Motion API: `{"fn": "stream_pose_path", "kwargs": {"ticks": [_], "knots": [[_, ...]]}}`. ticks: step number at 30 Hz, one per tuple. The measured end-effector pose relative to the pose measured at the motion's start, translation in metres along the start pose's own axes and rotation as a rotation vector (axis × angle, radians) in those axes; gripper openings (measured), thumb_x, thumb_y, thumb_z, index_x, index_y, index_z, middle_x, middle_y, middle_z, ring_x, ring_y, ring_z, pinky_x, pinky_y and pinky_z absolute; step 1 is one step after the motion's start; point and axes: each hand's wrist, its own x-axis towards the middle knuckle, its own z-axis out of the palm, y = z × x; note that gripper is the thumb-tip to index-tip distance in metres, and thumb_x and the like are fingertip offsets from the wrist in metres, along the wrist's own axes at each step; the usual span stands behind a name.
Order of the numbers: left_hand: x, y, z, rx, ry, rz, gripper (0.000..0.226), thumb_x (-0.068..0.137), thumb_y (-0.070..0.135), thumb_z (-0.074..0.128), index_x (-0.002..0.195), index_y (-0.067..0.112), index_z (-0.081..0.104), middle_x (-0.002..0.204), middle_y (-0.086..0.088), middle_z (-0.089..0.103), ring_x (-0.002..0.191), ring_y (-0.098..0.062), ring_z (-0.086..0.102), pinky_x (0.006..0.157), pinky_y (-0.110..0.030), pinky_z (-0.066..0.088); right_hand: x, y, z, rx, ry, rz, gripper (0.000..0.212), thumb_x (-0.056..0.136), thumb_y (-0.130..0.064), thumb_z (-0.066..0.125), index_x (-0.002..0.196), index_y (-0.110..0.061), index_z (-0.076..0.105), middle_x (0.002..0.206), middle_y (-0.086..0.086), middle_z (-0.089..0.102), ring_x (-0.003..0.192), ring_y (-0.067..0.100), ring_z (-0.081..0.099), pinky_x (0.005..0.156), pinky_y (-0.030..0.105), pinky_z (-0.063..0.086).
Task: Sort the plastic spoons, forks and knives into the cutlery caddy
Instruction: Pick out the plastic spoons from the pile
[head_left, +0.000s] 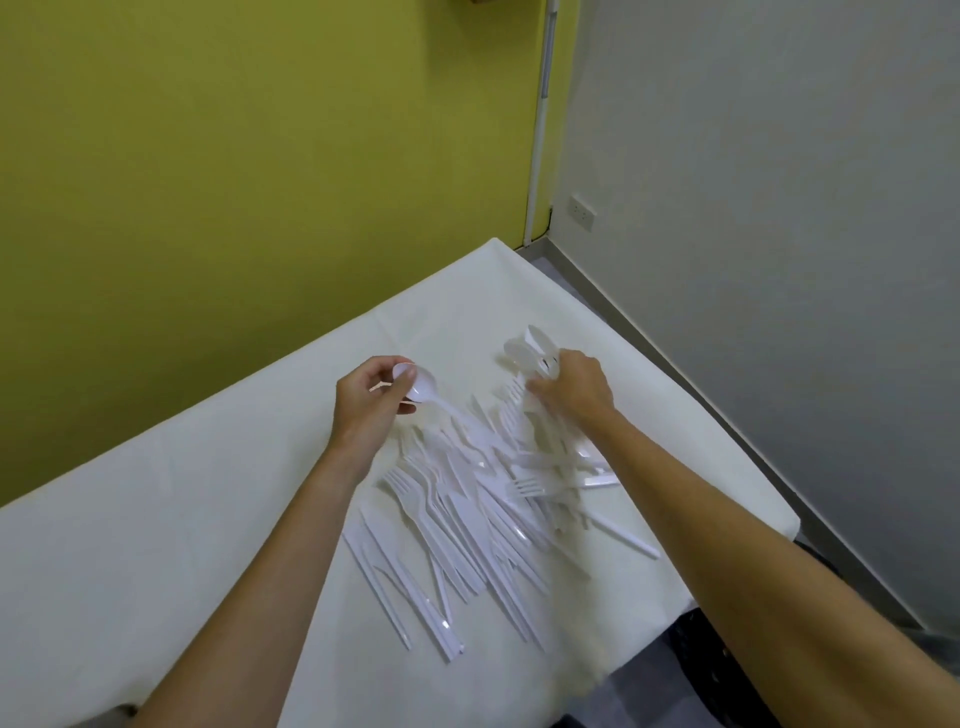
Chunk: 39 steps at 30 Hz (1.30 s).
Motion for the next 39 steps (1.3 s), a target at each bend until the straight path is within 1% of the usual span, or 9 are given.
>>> {"fn": "stream_pose_path", "kwargs": {"ticks": [6, 9, 12, 18, 22, 28, 32, 36, 39], "knots": [[-0.014, -0.008, -0.032, -0.013, 0.038, -0.069, 0.006, 0.089, 0.01, 0.065, 0.092, 0.009, 0.069, 0.095, -0.008, 0.066, 0.077, -0.022, 0.063, 0.059, -0.017, 0.054, -0.003, -0.013, 0.001, -0.014, 0.084, -0.066, 0.02, 0.09, -0.03, 0.057, 0.087, -0.01, 0.055, 0.081, 0.004, 0.058, 0.076, 0.025, 0.059, 0.057, 0.027, 0.041], [-0.021, -0.009, -0.036, -0.012, 0.022, -0.075, 0.006, 0.087, 0.01, 0.067, 0.092, 0.009, 0.07, 0.087, -0.003, 0.067, 0.073, -0.02, 0.062, 0.059, -0.019, 0.053, -0.006, -0.022, -0.007, 0.111, 0.242, -0.13, 0.025, 0.09, -0.032, 0.056, 0.099, -0.01, 0.061, 0.082, 0.003, 0.06, 0.073, 0.022, 0.056, 0.06, 0.028, 0.041], [-0.028, -0.009, -0.034, -0.013, 0.005, -0.092, 0.007, 0.086, 0.012, 0.069, 0.091, 0.008, 0.071, 0.081, 0.0, 0.066, 0.069, -0.019, 0.06, 0.061, -0.02, 0.051, -0.013, -0.031, -0.015, 0.329, 0.273, -0.174, 0.018, 0.089, -0.027, 0.059, 0.095, -0.01, 0.061, 0.081, 0.001, 0.06, 0.072, 0.019, 0.057, 0.059, 0.026, 0.044], [-0.046, -0.005, -0.022, -0.038, -0.072, -0.094, 0.013, 0.085, 0.016, 0.071, 0.092, 0.004, 0.072, 0.082, -0.003, 0.068, 0.066, -0.012, 0.061, 0.061, -0.02, 0.052, -0.046, -0.038, -0.006, 0.495, 0.142, -0.226, 0.011, 0.089, -0.022, 0.064, 0.093, -0.013, 0.061, 0.079, -0.003, 0.06, 0.069, 0.006, 0.057, 0.062, 0.018, 0.047], [-0.059, -0.006, -0.017, -0.058, -0.102, -0.095, 0.015, 0.084, 0.016, 0.071, 0.092, 0.004, 0.071, 0.083, -0.004, 0.067, 0.063, -0.011, 0.061, 0.06, -0.019, 0.051, -0.078, -0.027, 0.023, 0.486, 0.026, -0.143, 0.021, 0.082, -0.026, 0.069, 0.081, -0.005, 0.063, 0.07, 0.001, 0.059, 0.061, 0.013, 0.055, 0.059, 0.029, 0.046], [-0.071, -0.009, -0.019, 0.002, -0.133, -0.063, 0.014, 0.083, 0.012, 0.072, 0.094, 0.004, 0.071, 0.087, -0.009, 0.069, 0.061, -0.007, 0.063, 0.058, -0.019, 0.051, -0.115, -0.025, 0.043, 0.689, -0.125, -0.027, 0.027, 0.079, -0.021, 0.073, 0.062, -0.012, 0.054, 0.052, -0.005, 0.044, 0.047, 0.008, 0.039, 0.049, 0.02, 0.033], [-0.078, -0.009, -0.021, 0.097, -0.202, -0.039, 0.012, 0.083, 0.009, 0.072, 0.094, 0.006, 0.073, 0.088, -0.01, 0.073, 0.06, -0.007, 0.063, 0.056, -0.017, 0.048, -0.125, -0.029, 0.046, 0.77, -0.165, 0.034, 0.04, 0.08, -0.031, 0.074, 0.057, -0.014, 0.046, 0.048, -0.006, 0.034, 0.04, 0.007, 0.031, 0.045, 0.021, 0.027], [-0.082, -0.012, -0.027, 0.173, -0.241, -0.023, 0.009, 0.083, 0.01, 0.071, 0.092, 0.009, 0.073, 0.076, -0.005, 0.073, 0.061, -0.008, 0.064, 0.059, -0.02, 0.05, -0.137, -0.033, 0.047, 0.819, -0.203, 0.064, 0.036, 0.084, -0.038, 0.07, 0.06, -0.013, 0.059, 0.049, 0.003, 0.035, 0.044, 0.013, 0.03, 0.046, 0.024, 0.027], [-0.087, -0.014, -0.033, 0.175, -0.186, -0.031, 0.005, 0.085, 0.011, 0.069, 0.088, 0.008, 0.072, 0.072, -0.003, 0.07, 0.052, -0.003, 0.059, 0.055, -0.018, 0.047, -0.151, -0.033, 0.056, 0.847, -0.226, 0.082, 0.03, 0.089, -0.036, 0.063, 0.068, -0.016, 0.069, 0.052, 0.005, 0.053, 0.043, 0.013, 0.035, 0.048, 0.024, 0.032]]}}
